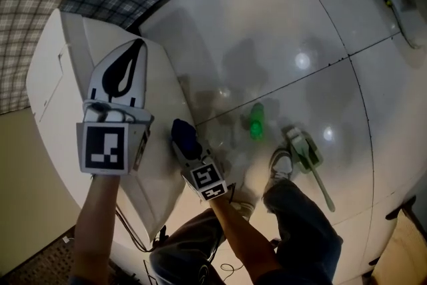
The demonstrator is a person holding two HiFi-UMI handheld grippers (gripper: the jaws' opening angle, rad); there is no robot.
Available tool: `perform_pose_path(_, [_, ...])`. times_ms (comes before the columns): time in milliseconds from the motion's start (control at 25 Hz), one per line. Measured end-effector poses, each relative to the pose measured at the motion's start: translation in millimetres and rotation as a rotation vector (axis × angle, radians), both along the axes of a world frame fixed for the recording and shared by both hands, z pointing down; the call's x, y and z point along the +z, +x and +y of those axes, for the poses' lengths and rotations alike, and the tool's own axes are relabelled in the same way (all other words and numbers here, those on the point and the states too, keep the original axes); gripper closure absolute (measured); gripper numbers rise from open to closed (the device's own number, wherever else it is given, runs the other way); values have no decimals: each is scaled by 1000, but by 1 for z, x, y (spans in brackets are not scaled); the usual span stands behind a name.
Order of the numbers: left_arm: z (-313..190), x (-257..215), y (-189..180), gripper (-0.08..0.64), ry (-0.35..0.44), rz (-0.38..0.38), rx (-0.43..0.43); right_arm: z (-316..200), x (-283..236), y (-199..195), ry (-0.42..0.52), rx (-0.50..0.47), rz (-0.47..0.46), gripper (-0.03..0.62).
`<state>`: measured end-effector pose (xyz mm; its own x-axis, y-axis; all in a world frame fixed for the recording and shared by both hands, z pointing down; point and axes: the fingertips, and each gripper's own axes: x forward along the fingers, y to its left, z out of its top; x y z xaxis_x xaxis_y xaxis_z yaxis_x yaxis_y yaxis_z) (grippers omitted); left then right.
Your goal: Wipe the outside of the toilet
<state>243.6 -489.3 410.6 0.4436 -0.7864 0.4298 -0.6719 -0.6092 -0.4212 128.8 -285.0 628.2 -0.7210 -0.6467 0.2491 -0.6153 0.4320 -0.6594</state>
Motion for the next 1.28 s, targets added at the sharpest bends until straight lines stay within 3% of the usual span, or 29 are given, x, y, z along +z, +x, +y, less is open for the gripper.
perform_pose_path(320, [5, -3, 10, 545, 84, -155, 113, -97, 9, 9, 104, 26, -16, 518])
perform_pose_path(480, [15, 1, 18, 545, 158, -295, 221, -160, 32, -4, 109, 56, -132, 518])
perform_pose_path(600, [17, 3, 23, 545, 174, -308, 258, -197, 55, -13, 63, 83, -240, 518])
perform_pose_path(840, [25, 0, 31, 545, 197, -300, 319, -230, 114, -47, 15, 41, -183, 518])
perform_pose_path(1040, [31, 4, 36, 545, 253, -363, 379, -220, 141, -52, -28, 9, -149, 518])
perform_pose_path(1280, [23, -4, 31, 545, 241, -256, 330, -134, 130, -32, -55, -8, -148, 518])
